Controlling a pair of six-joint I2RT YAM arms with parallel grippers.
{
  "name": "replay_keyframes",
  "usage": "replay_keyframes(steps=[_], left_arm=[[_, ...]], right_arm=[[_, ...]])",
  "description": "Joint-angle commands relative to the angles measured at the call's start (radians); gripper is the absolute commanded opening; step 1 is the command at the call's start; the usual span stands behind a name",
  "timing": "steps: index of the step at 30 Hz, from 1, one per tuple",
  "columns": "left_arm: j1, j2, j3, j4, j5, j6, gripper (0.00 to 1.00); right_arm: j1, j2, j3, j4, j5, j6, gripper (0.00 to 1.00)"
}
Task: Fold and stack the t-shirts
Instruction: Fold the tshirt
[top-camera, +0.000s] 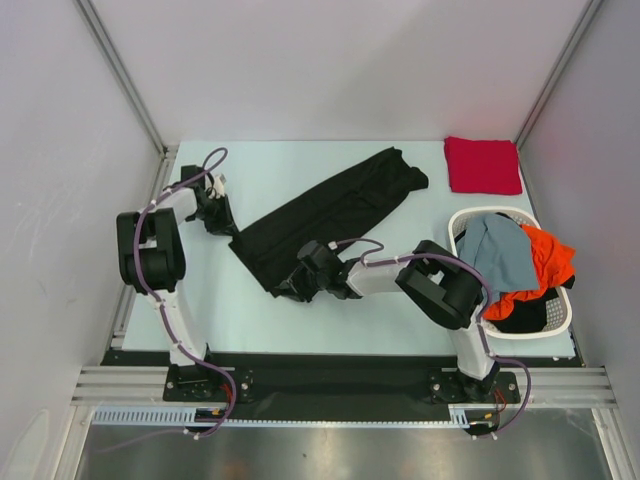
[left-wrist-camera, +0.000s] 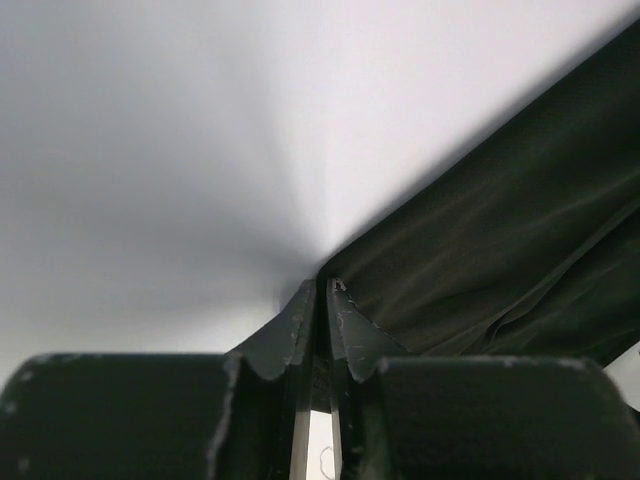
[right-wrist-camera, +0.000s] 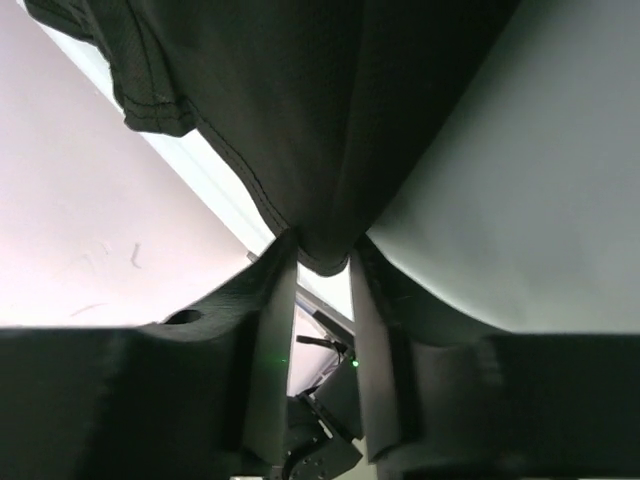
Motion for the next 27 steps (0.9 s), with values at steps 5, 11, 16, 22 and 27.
replay_keyframes(steps=[5,11,16,22,27], left_arm=[[0.003,-0.032,-0.096,-0.001,0.023,-0.023,0.04],[-0.007,-0.099,-0.231,0.048,0.048,-0.095,0.0],[-0.065,-0.244,-0.417,0.146,0.059,-0.214,0.0],[-0.199,-0.441,-0.706,0.29,0.074,-0.409,0.0],[-0.357,-0.645,-0.921,0.388,0.054,-0.592,0.0]], right_arm=[[0.0,0.051,0.01,0.004,-0.034,-0.089,0.16],[-0.013,-0.073,-0.123,-0.028,-0.037,-0.272,0.05],[-0.046,-0.183,-0.203,-0.103,-0.078,-0.5,0.04],[-0.047,-0.335,-0.316,-0.207,-0.147,-0.744,0.05],[-0.064,-0.524,-0.525,-0.262,-0.138,-0.812,0.06]])
